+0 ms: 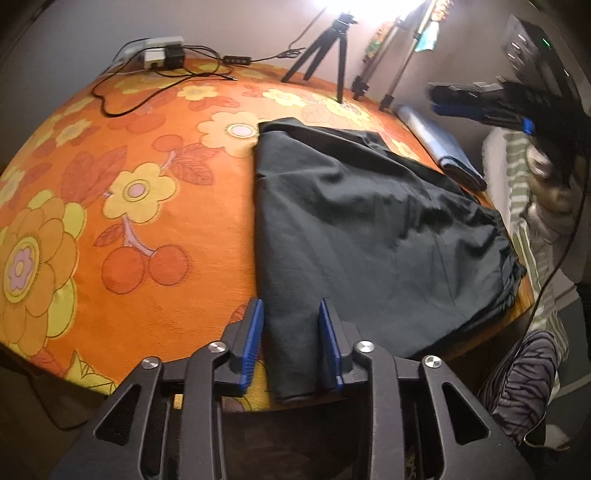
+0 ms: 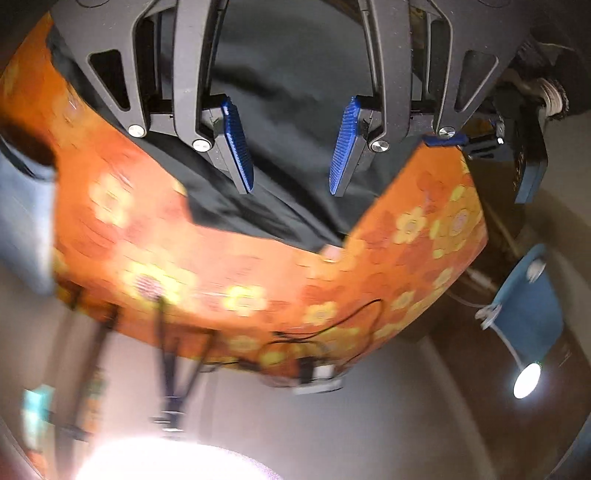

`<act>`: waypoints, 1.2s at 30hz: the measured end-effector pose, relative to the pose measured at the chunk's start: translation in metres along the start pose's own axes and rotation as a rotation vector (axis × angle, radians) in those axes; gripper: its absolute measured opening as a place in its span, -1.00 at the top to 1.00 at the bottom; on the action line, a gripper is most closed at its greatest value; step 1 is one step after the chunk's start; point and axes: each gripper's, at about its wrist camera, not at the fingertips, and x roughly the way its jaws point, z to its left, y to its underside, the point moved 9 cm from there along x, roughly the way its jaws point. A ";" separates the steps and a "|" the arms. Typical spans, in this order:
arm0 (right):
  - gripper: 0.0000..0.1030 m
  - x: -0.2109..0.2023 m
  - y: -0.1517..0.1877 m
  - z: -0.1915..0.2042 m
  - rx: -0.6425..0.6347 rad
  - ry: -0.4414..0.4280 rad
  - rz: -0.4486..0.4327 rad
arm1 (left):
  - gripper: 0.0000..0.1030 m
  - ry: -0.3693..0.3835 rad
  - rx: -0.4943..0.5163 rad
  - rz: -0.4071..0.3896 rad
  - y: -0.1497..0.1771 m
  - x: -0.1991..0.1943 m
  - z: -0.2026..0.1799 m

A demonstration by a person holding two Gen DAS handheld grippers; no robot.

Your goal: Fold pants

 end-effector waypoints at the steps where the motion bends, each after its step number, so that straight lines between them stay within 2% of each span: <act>1: 0.12 0.008 -0.004 0.007 -0.009 -0.017 0.008 | 0.41 0.003 -0.007 0.000 0.000 0.000 0.001; 5: 0.12 0.045 -0.020 0.037 -0.061 -0.055 0.052 | 0.40 0.017 -0.031 0.008 0.001 0.005 0.003; 14: 0.12 0.114 -0.038 0.069 -0.186 -0.043 0.165 | 0.40 0.046 -0.068 0.011 -0.001 0.009 0.005; 18: 0.12 0.139 -0.037 0.079 -0.266 0.007 0.215 | 0.40 0.059 -0.083 0.009 -0.001 0.009 0.006; 25: 0.14 0.167 -0.034 0.077 -0.324 0.078 0.277 | 0.40 0.063 -0.084 0.005 0.000 0.008 0.006; 28: 0.37 0.176 -0.031 0.075 -0.354 0.112 0.300 | 0.40 0.067 -0.089 0.003 0.000 0.008 0.007; 30: 0.76 0.180 -0.030 0.072 -0.339 0.115 0.311 | 0.41 0.066 -0.089 0.002 0.001 0.008 0.006; 32: 0.84 0.181 -0.031 0.070 -0.315 0.104 0.308 | 0.42 0.064 -0.079 0.003 0.002 0.008 0.004; 33: 0.89 0.179 -0.033 0.070 -0.297 0.090 0.299 | 0.48 0.065 -0.070 0.004 0.003 0.008 0.002; 34: 0.90 0.177 -0.034 0.070 -0.277 0.075 0.290 | 0.75 0.067 -0.063 0.013 0.005 0.009 0.001; 36: 0.94 0.171 -0.040 0.067 -0.230 0.049 0.267 | 0.81 0.061 -0.049 0.008 0.006 0.009 -0.001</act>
